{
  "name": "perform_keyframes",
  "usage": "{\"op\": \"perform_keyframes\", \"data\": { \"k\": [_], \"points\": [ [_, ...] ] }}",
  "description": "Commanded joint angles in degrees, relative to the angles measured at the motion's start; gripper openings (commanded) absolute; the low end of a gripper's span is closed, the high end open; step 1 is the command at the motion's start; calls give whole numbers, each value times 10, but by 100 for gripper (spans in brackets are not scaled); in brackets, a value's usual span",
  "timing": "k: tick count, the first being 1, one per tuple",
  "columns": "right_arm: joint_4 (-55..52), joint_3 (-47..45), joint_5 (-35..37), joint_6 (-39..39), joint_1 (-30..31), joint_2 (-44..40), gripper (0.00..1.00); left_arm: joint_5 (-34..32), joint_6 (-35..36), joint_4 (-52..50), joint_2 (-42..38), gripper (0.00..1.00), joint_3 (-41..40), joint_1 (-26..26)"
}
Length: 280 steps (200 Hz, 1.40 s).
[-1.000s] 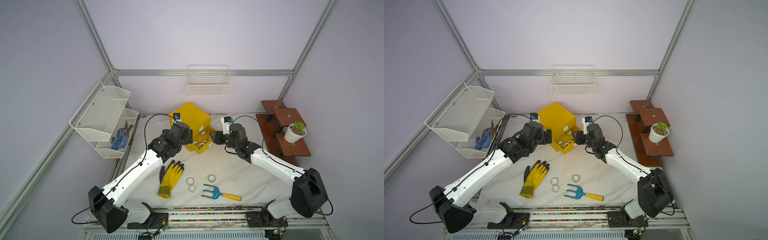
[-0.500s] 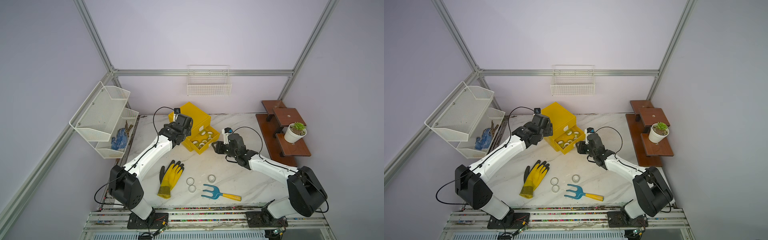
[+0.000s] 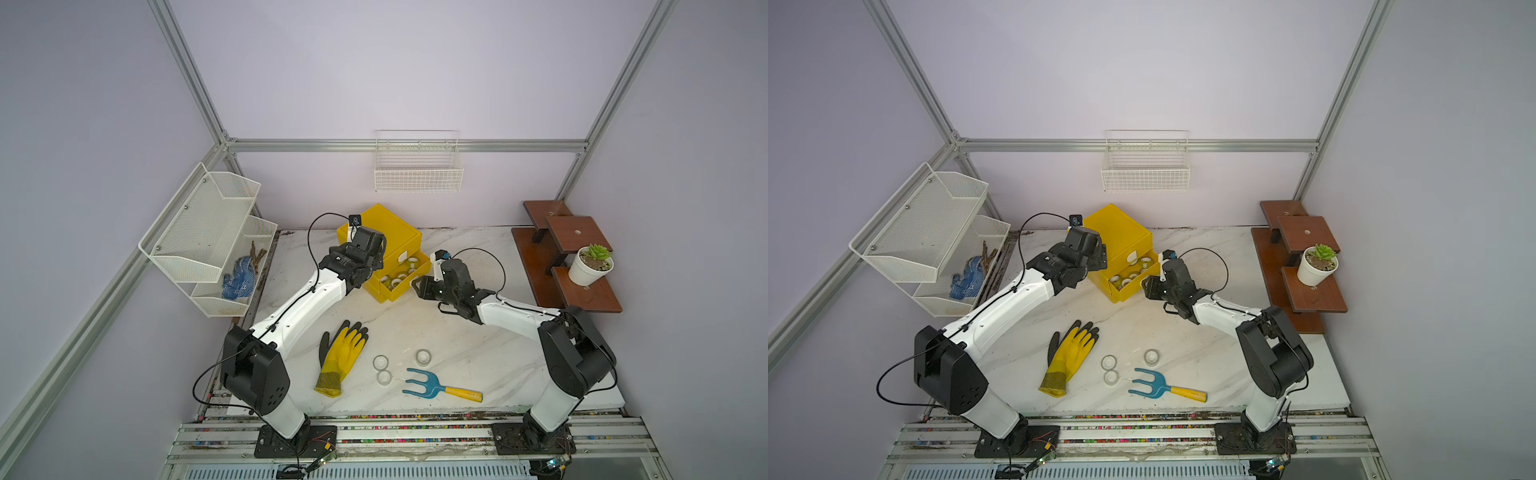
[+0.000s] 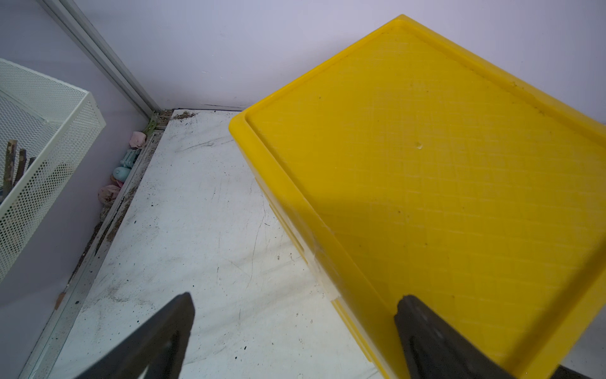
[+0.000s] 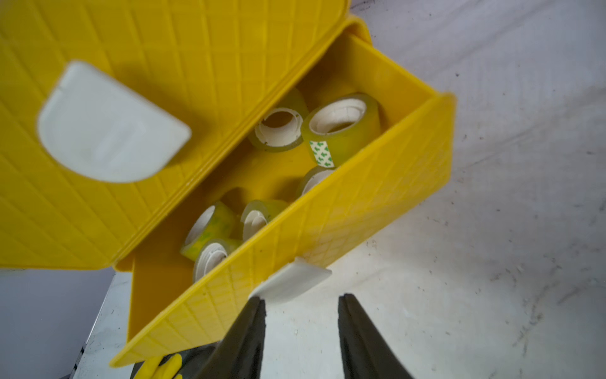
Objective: Place the transparent tape into the drawer according to color
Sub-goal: Close the drawer in the storage box.
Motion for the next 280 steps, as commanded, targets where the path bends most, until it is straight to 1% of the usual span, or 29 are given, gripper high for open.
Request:
{"op": "perform_keyframes", "data": {
  "k": [1,37,109,141,179,201,215,249,280],
  "points": [
    [43,32,-10,5,-2,24,42,11,13,-4,9,100,3,3],
    [50,78,-18,11,-2,71,42,14,14,-6,11,100,-3,3],
    [89,115,-26,43,1,123,42,25,11,-9,13,100,-14,3],
    [90,97,-25,43,2,106,43,28,10,-9,12,100,-17,3],
    [98,40,-21,46,2,48,49,29,10,-9,10,100,-17,3],
    [116,-8,-16,75,1,14,51,28,10,-10,8,100,-19,3],
    [126,-34,-16,111,2,9,52,27,10,-10,8,100,-19,3],
    [125,-24,-39,171,0,60,52,32,9,-10,10,100,-20,3],
    [133,6,-45,198,0,104,52,33,10,-10,8,100,-21,3]
  ]
}}
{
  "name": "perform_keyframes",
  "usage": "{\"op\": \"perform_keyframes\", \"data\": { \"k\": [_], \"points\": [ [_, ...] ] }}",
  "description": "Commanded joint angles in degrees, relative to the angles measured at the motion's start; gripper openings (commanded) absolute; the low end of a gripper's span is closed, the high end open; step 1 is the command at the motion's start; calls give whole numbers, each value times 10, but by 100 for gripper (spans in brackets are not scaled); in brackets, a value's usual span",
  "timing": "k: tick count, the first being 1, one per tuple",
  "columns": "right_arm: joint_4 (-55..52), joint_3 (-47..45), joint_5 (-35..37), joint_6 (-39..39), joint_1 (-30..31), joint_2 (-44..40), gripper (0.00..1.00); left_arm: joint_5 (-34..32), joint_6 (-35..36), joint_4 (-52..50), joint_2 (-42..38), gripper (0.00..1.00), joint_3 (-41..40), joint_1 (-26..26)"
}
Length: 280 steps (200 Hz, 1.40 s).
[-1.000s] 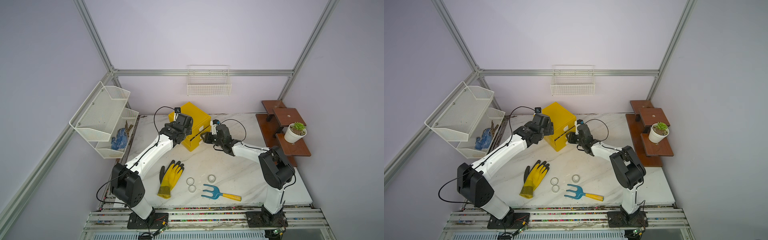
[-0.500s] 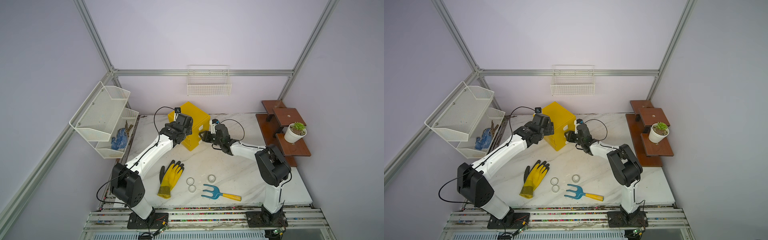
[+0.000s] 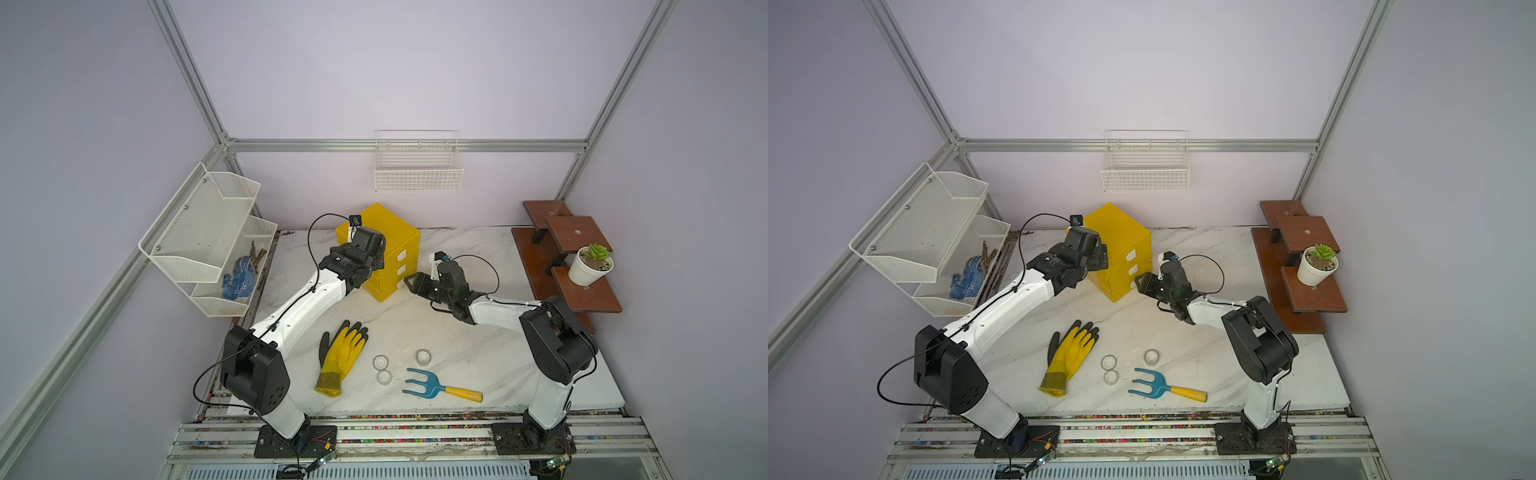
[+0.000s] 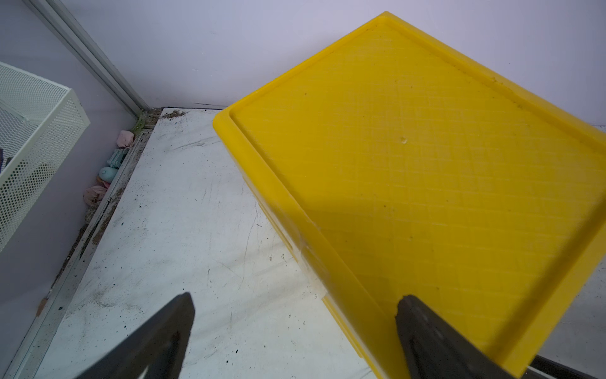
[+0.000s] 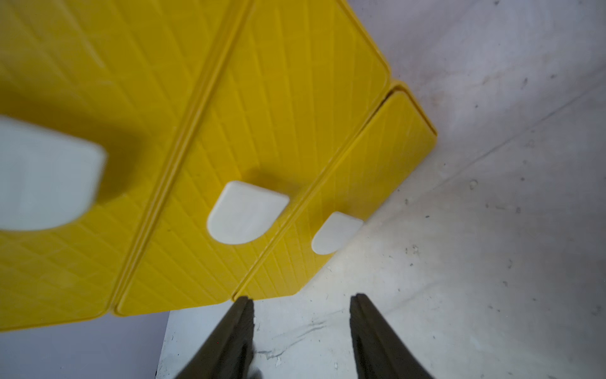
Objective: Place the transparent tape into the drawer according to color
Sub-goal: Close the drawer in the storage box, then open the drawer in the storage box.
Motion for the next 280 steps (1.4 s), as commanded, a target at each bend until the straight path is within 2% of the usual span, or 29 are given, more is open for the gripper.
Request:
{"op": "perform_keyframes", "data": {
  "k": [1,70,145,209,238,280],
  "points": [
    [22,25,-7,41,0,30,52,15,11,-23,7,100,-14,1],
    [14,73,19,55,0,76,52,15,12,-25,8,100,-15,1],
    [-24,113,52,67,5,107,46,26,10,-25,9,100,-22,1],
    [-132,161,79,52,14,120,38,25,8,-26,10,100,-22,1],
    [-175,151,86,37,16,110,38,23,10,-26,12,100,-18,1],
    [-198,78,85,7,14,51,38,18,14,-26,19,100,-9,1]
  ]
}}
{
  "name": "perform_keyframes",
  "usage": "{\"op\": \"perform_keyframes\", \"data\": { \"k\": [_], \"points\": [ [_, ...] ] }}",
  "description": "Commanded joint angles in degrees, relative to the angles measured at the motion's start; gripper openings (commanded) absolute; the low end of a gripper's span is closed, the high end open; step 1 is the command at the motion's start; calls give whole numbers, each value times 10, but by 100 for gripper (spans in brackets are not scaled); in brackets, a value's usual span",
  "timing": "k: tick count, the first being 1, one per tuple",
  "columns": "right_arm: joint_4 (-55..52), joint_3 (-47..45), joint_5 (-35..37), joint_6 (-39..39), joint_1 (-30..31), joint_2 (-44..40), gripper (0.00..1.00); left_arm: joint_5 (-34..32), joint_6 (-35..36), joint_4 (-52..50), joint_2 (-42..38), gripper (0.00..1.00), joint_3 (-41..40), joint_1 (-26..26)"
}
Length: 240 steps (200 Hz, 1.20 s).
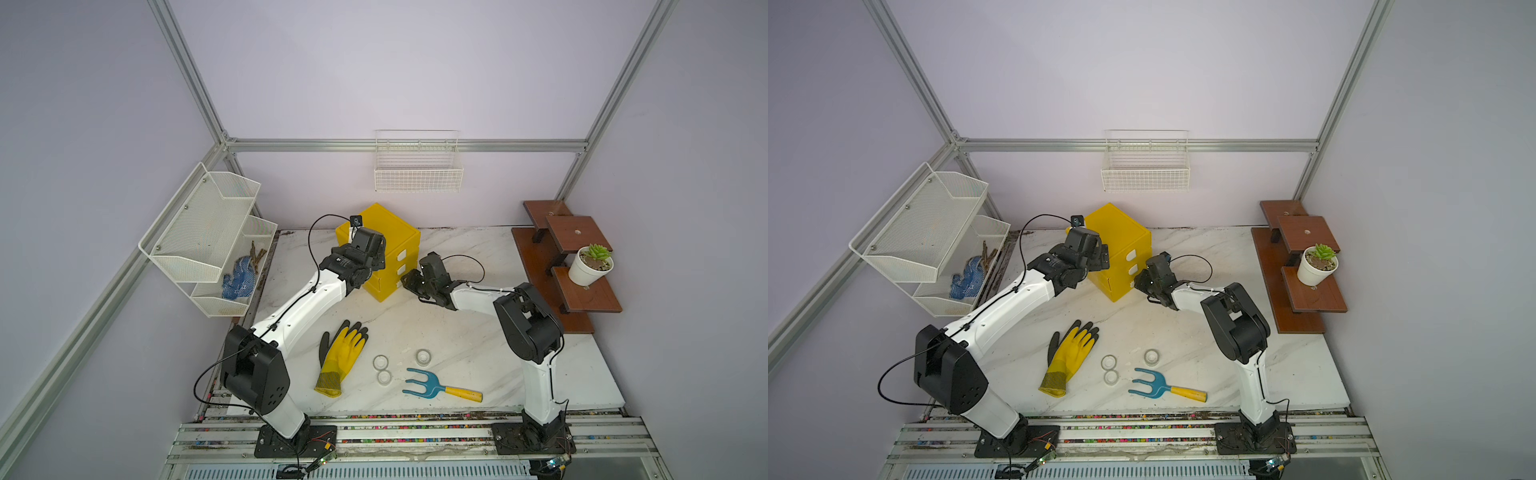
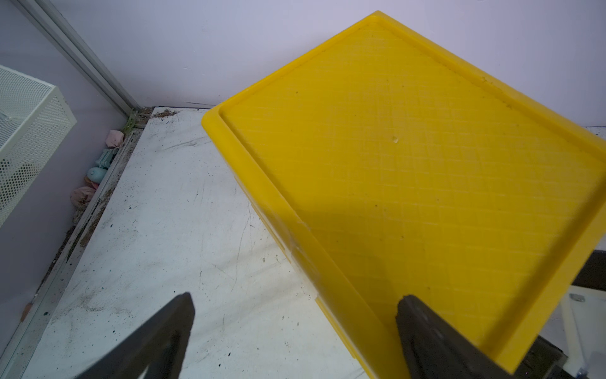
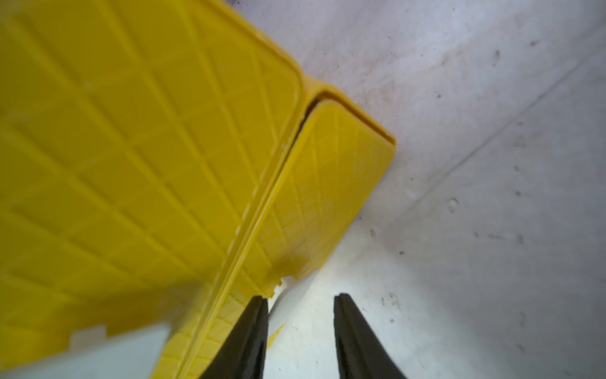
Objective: Place the transparent tape into the drawer according to color
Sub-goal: Open the drawer in the storage box.
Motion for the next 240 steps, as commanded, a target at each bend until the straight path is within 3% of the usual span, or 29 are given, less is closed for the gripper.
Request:
{"op": "perform_keyframes", "data": {
  "k": [1,84,133,184,240],
  "points": [
    [-71,-47,9,-32,3,-37,38,7,15,-38,19,100,-1,2],
    [-129,-163,28,-58,-11,-170,38,8,19,-38,26,100,4,2],
    [-142,-186,39,-60,-13,-221,39,11,22,-38,22,100,9,3],
    [-148,-168,24,-121,-11,-284,54,57,29,-46,-5,100,37,2],
    [-208,-180,-27,-193,2,-341,61,128,31,-37,-115,100,-4,-7]
  ]
}}
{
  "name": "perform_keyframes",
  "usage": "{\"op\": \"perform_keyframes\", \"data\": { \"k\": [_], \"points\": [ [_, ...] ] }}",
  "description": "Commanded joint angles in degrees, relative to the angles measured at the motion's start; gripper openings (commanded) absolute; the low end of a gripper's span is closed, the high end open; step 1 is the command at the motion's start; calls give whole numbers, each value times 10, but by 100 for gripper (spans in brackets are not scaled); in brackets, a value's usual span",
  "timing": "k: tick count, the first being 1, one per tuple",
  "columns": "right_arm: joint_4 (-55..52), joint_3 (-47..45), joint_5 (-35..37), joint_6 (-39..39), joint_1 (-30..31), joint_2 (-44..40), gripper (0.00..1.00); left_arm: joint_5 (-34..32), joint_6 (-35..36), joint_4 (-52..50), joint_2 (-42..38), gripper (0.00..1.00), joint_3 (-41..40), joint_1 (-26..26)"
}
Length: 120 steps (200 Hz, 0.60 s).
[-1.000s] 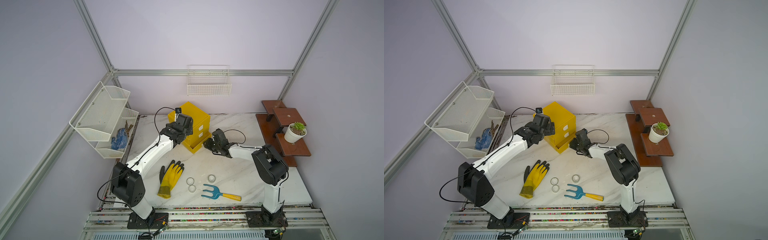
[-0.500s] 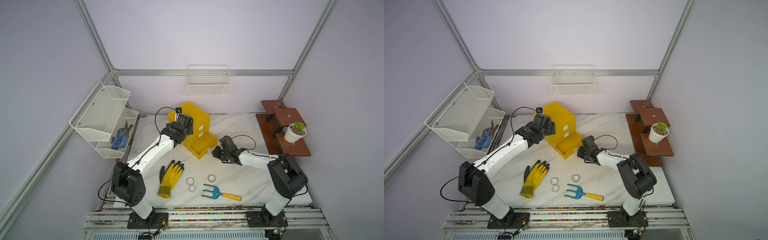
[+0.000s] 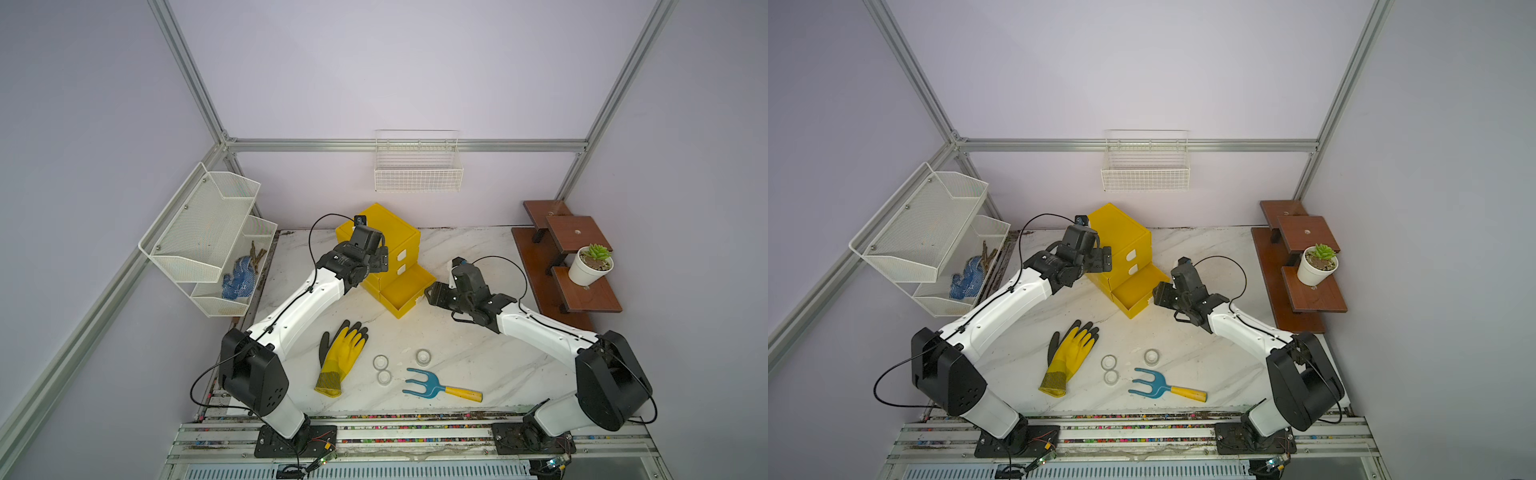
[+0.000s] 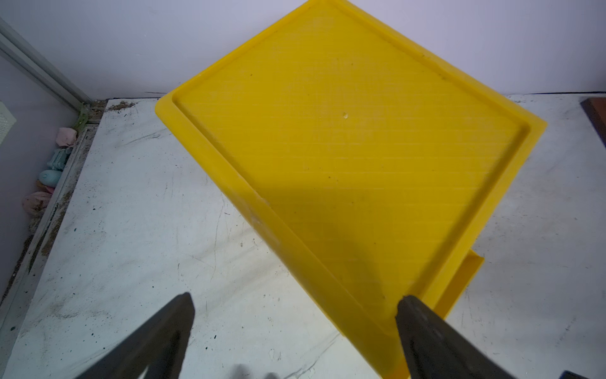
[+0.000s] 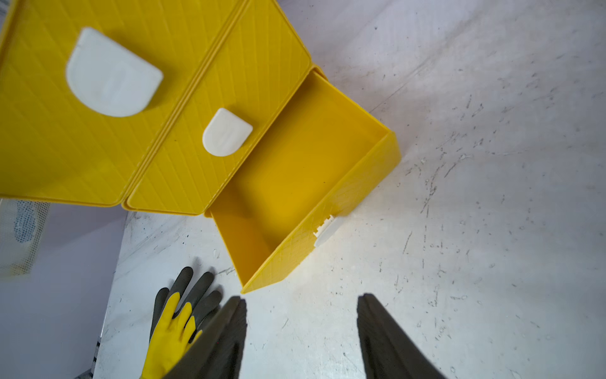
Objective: Place the transparent tape into the drawer according to color
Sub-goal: Open the drawer in the storage box, then pick up the tape at the center of the board.
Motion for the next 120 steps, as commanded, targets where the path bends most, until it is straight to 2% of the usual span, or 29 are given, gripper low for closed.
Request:
{"op": "perform_keyframes", "data": {
  "k": [1,46,70,79,120],
  "points": [
    [-47,-6,-27,-49,11,-15,61,39,13,3,-82,100,-22,-7],
    [-109,-43,-46,-95,69,-18,64,47,-4,7,-215,100,-144,-12],
    [-127,-67,-26,-108,108,-6,65,34,-13,-3,-271,100,-203,-12],
    [-127,-76,-16,-109,123,-1,70,29,-17,-7,-287,100,-219,-11],
    [-109,-86,24,-102,179,30,72,21,-31,-19,-319,100,-265,-11]
  ]
}}
